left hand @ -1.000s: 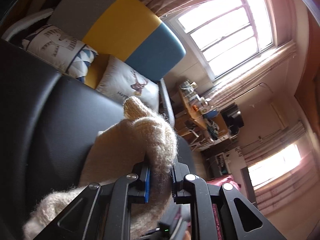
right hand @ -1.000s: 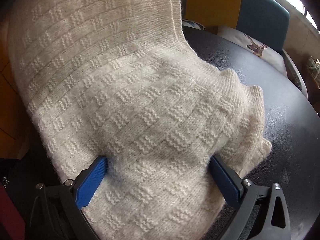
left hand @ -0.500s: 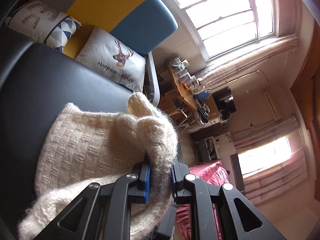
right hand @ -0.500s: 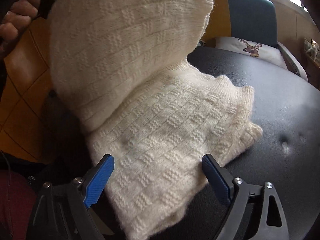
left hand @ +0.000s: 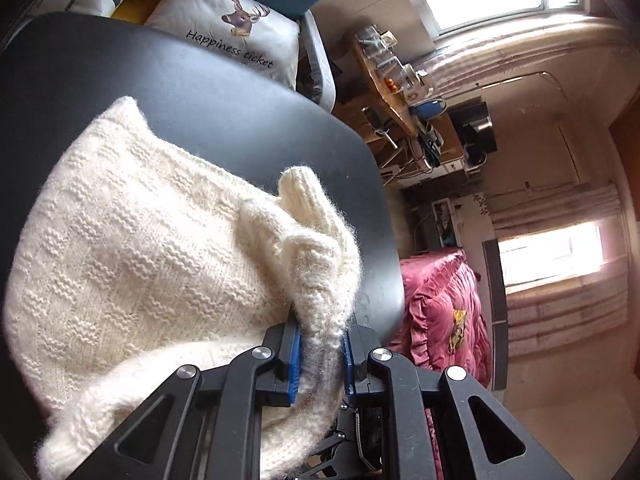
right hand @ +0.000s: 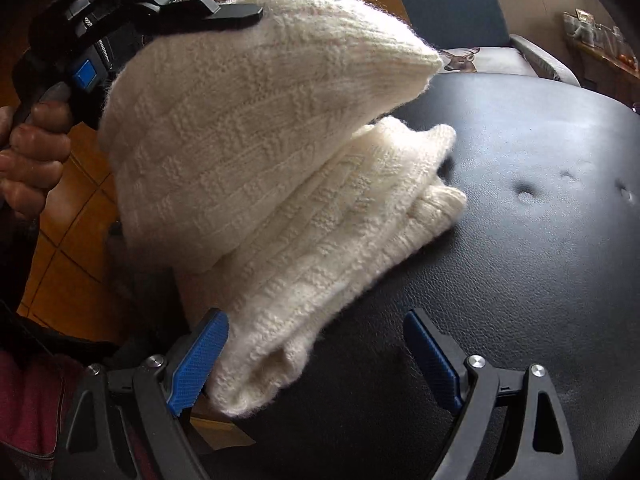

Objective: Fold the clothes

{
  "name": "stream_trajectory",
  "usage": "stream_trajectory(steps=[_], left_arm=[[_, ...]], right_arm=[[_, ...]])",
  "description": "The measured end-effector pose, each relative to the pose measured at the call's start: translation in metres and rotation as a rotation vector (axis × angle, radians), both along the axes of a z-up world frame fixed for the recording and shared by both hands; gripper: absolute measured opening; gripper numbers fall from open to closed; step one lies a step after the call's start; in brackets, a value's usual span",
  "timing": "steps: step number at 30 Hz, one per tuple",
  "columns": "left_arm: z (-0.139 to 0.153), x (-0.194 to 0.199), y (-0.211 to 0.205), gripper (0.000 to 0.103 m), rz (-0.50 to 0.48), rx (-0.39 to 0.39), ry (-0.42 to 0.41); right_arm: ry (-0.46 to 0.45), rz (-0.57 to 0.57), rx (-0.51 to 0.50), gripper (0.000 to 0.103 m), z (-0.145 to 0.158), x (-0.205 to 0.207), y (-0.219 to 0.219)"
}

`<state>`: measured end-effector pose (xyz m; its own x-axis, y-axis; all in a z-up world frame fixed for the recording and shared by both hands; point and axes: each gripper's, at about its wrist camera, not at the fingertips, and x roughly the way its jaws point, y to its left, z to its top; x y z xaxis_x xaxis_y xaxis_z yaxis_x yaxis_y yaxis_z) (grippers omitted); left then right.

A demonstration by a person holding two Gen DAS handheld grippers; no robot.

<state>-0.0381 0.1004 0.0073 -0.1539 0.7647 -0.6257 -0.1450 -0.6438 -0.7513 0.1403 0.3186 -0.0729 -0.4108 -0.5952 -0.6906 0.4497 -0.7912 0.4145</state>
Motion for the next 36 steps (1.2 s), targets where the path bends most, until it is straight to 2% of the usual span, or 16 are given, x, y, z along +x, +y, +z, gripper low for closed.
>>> stream_trajectory(steps=[5, 8, 10, 13, 15, 17, 19, 20, 23, 24, 27, 31, 32, 33, 34, 36], left_arm=[[-0.019, 0.013, 0.027, 0.017, -0.096, -0.076, -0.048], [-0.029, 0.017, 0.030, 0.020, -0.108, -0.060, -0.106], [-0.026, 0.018, 0.024, 0.030, -0.094, -0.007, -0.132], [-0.007, 0.018, -0.003, 0.046, -0.053, 0.140, -0.123], [0.008, 0.022, -0.035, 0.055, 0.000, 0.231, -0.090], [0.015, 0.030, -0.074, 0.060, 0.057, 0.293, -0.059], [0.014, 0.039, -0.113, 0.068, 0.123, 0.291, -0.032], [0.010, 0.044, -0.132, 0.068, 0.157, 0.278, -0.022], [-0.026, 0.066, -0.180, 0.068, 0.232, 0.294, -0.068], [-0.038, 0.073, -0.195, 0.069, 0.257, 0.303, -0.085], [-0.078, 0.091, -0.217, 0.069, 0.315, 0.404, -0.165], [-0.105, 0.096, -0.217, 0.069, 0.316, 0.516, -0.230], [-0.109, 0.096, -0.213, 0.069, 0.308, 0.525, -0.236], [-0.112, 0.096, -0.209, 0.069, 0.299, 0.535, -0.242], [-0.115, 0.095, -0.202, 0.069, 0.280, 0.542, -0.255], [-0.120, 0.094, -0.189, 0.069, 0.243, 0.556, -0.281]], right_arm=[[-0.029, -0.073, -0.008, 0.092, -0.002, 0.014, 0.021], [-0.051, -0.109, -0.023, 0.092, -0.001, 0.027, 0.033], [-0.071, -0.130, -0.042, 0.092, 0.001, 0.036, 0.041], [-0.096, -0.150, -0.090, 0.092, 0.005, 0.052, 0.048], [-0.115, -0.131, -0.170, 0.092, 0.010, 0.061, 0.046], [-0.164, -0.110, -0.330, 0.092, 0.013, 0.069, 0.046], [-0.211, -0.111, -0.475, 0.092, 0.013, 0.076, 0.045], [-0.232, -0.115, -0.540, 0.092, 0.013, 0.079, 0.044], [-0.289, -0.121, -0.684, 0.092, 0.010, 0.093, 0.035], [-0.302, -0.127, -0.696, 0.092, 0.010, 0.097, 0.032], [-0.325, -0.152, -0.691, 0.092, 0.014, 0.103, 0.026], [-0.227, -0.134, -0.606, 0.094, 0.058, 0.112, 0.019], [-0.203, -0.111, -0.584, 0.094, 0.069, 0.098, 0.018], [-0.184, -0.100, -0.552, 0.094, 0.078, 0.056, 0.019], [-0.149, -0.101, -0.509, 0.095, 0.088, 0.036, 0.016], [-0.068, -0.094, -0.449, 0.095, 0.112, 0.015, 0.012]])
